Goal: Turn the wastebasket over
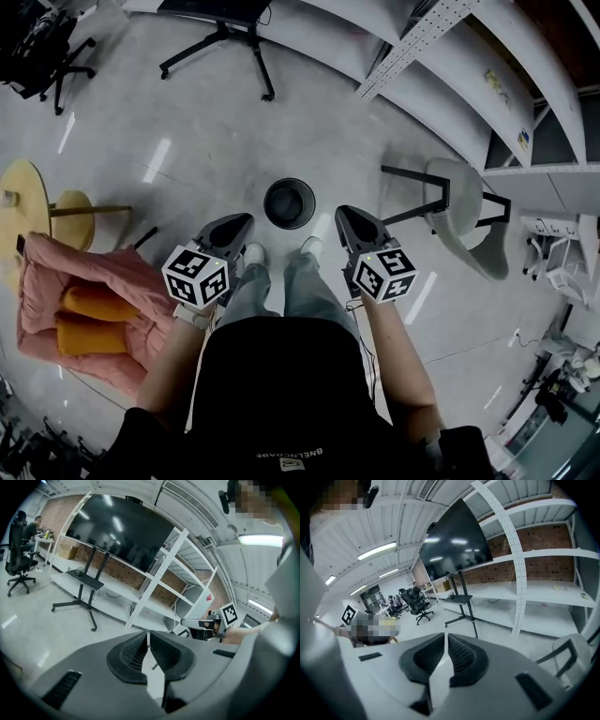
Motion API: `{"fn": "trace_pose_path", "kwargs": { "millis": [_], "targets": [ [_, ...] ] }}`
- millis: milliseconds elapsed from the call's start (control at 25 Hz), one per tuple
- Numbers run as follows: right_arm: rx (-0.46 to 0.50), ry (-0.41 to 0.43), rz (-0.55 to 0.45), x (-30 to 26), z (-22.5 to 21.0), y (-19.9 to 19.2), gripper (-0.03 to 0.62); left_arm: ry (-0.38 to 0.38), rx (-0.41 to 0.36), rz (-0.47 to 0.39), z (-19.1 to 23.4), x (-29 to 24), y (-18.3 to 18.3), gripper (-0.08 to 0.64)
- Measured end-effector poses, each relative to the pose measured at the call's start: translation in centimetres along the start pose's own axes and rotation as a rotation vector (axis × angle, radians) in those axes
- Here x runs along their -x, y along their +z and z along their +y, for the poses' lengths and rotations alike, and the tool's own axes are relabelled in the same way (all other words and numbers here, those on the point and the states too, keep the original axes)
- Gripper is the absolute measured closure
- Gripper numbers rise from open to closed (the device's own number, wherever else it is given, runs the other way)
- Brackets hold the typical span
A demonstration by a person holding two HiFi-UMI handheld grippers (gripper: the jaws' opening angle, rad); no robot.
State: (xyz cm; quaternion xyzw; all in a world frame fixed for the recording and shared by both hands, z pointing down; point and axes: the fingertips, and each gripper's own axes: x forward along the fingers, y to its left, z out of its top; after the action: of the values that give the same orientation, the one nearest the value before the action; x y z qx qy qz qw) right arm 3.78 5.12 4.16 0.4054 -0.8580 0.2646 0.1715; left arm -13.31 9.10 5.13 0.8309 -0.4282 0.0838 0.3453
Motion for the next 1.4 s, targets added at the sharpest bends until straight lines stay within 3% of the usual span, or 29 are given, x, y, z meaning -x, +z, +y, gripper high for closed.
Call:
{"fn": "trace_pose_path", "kwargs": {
  "millis": [320, 640, 1000, 1400],
  "targets": [
    [-0.009, 0.046, 0.157, -5.6, -6.3, -4.4, 0.558, 0.132, 0.094, 0.052, 4.0, -5.3, -3.8, 0.540],
    [-0.006, 0.088, 0.346, -12.2, -12.7, -12.8, 0.514, 0.263, 0.223, 0.122, 9.5, -10.3, -12.4, 0.439],
    [-0.006, 0.094, 0.495, -20.4, -18.8, -24.3, 0.462, 0.323, 0.313, 0.215, 16.0, -15.9, -23.4, 0.359],
    [0.001, 0.090, 0.628, -27.0, -23.2, -36.3, 0.411, 0.362, 0.447, 0.267, 22.5, -21.1, -35.4, 0.316]
  ]
}}
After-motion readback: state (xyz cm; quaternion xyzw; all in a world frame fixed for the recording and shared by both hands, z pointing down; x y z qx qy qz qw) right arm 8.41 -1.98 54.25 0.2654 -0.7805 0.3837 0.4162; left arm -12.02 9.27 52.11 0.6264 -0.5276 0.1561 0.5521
